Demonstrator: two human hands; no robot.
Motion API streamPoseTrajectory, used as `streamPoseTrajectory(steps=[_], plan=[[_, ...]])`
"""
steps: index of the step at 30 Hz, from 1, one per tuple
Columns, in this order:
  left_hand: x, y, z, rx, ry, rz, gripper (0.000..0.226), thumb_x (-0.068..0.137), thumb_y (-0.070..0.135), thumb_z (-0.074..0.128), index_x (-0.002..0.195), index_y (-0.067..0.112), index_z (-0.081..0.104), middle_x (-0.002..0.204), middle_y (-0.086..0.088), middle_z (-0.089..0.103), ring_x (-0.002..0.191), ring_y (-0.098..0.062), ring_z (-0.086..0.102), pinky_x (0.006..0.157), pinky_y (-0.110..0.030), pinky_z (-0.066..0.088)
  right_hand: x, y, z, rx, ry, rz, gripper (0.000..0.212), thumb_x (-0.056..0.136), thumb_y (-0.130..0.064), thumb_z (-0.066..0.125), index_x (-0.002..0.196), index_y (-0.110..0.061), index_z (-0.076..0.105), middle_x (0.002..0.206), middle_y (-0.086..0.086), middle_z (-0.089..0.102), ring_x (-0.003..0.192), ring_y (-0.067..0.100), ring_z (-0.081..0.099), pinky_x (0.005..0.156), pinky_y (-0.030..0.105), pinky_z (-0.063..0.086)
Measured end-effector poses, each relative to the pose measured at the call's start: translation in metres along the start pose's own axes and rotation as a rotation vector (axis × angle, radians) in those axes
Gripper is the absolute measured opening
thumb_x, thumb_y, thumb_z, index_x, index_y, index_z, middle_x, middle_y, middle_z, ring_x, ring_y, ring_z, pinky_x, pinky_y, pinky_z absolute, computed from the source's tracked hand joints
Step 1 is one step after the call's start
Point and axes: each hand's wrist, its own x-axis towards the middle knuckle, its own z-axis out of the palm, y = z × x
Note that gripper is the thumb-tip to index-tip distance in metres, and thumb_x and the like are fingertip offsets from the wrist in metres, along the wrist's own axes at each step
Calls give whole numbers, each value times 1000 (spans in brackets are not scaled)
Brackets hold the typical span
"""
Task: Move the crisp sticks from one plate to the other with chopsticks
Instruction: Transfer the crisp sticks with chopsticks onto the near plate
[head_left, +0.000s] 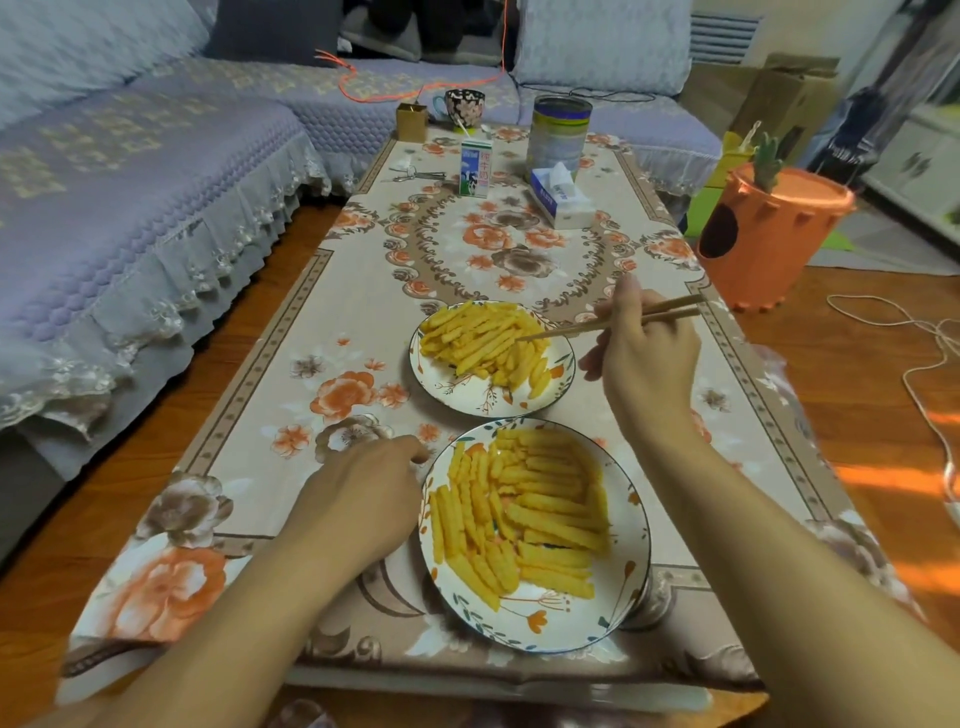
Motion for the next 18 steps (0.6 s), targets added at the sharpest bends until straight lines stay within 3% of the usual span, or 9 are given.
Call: streamPoseTrajectory(steps=[5, 12, 16, 18], plan=[[1, 0, 1, -2, 2, -4, 42, 99, 24, 39, 135, 38, 57, 136, 1, 64, 116, -26, 62, 89, -41, 55, -1, 1, -16, -25, 13, -23, 44, 107, -39, 50, 84, -7, 70, 59, 16, 64, 43, 22, 63, 44, 26, 47], [1, 1, 2, -1, 1, -6, 44, 100, 24, 38, 137, 39, 56, 140, 3, 62, 119, -25, 61, 90, -40, 55, -9, 12, 4, -35, -51, -12, 39, 107, -38, 51, 86, -10, 69, 55, 11, 65, 46, 21, 66, 54, 41, 58], [4, -4, 2, -49, -3, -13, 43, 100, 24, 37, 134, 42, 58, 138, 2, 63, 109, -24, 63, 85, -40, 56, -9, 4, -1, 17, 6, 28, 44, 109, -35, 46, 79, -10, 67, 51, 2, 59, 43, 23, 63, 45, 32, 49], [5, -6, 2, -80, 8, -8, 41, 102, 23, 37, 131, 40, 60, 138, 2, 62, 112, -23, 62, 88, -39, 54, -7, -5, -14, 45, 24, 36, 46, 110, -32, 44, 83, -2, 67, 52, 6, 58, 40, 21, 60, 41, 27, 46]])
